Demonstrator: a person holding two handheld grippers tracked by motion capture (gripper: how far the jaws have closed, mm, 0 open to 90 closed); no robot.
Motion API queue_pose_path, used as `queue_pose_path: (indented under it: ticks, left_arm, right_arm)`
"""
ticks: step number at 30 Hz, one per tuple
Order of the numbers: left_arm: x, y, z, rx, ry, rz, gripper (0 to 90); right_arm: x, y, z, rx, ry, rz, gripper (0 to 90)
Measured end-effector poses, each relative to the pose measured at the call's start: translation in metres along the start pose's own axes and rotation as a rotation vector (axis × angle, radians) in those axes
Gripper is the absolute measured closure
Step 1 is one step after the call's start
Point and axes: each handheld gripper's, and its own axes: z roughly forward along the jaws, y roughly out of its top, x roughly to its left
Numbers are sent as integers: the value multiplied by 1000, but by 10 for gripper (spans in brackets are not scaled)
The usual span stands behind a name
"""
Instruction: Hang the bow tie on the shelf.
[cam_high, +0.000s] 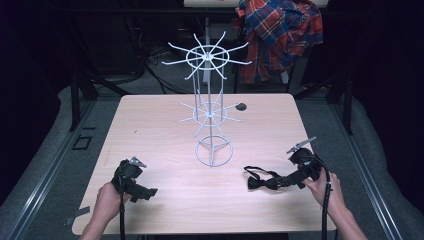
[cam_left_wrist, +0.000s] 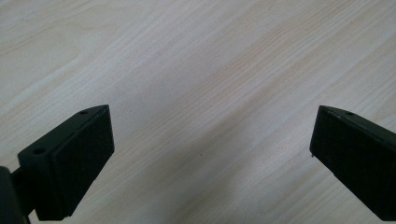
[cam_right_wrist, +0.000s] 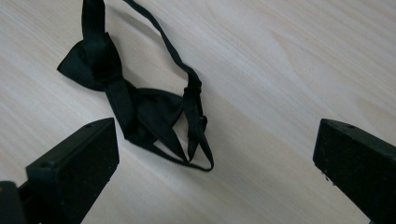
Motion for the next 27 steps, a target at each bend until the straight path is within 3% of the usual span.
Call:
queue_pose_path:
  ticks: [5,11,12,13,14,16,19,20,22,23,27]
  left_arm:
    - [1,-1,0,-2,1,-3,0]
    - [1,-2,0,0,1,-5,0]
    - [1,-2,0,0,1,-5,0]
    - [1,-1,0,3,0,-6,0]
    - [1,-1,0,7,0,-7,0]
    - [1,-2,0,8,0,-6,0]
    - [2,-2,-1,6,-1,-9,0]
    - [2,-3,-1,10,2,-13,0]
    - [3,-3,-1,12,-2,-14,0]
    - [2,-3,-1,13,-2,-12,0]
    - [2,-2,-1,14,-2,-10,0]
  right_arm:
    - [5,16,12,15,-17,-22,0]
    - [7,26,23,41,-4,-29,0]
    - [8,32,28,60,-14,-37,65]
    - [8,32,28,60,-14,-37,65]
    - [9,34,31,65,-20,-39,120]
    - [12,39,43,96,12,-34,168]
    - [14,39,46,120,-1,-52,230]
    - [14,38,47,98,3,-34,300]
    - [12,38,45,97,5,-31,333]
    - [12,37,45,87,16,-21,401]
    - [13,37,46,95,13,-25,497]
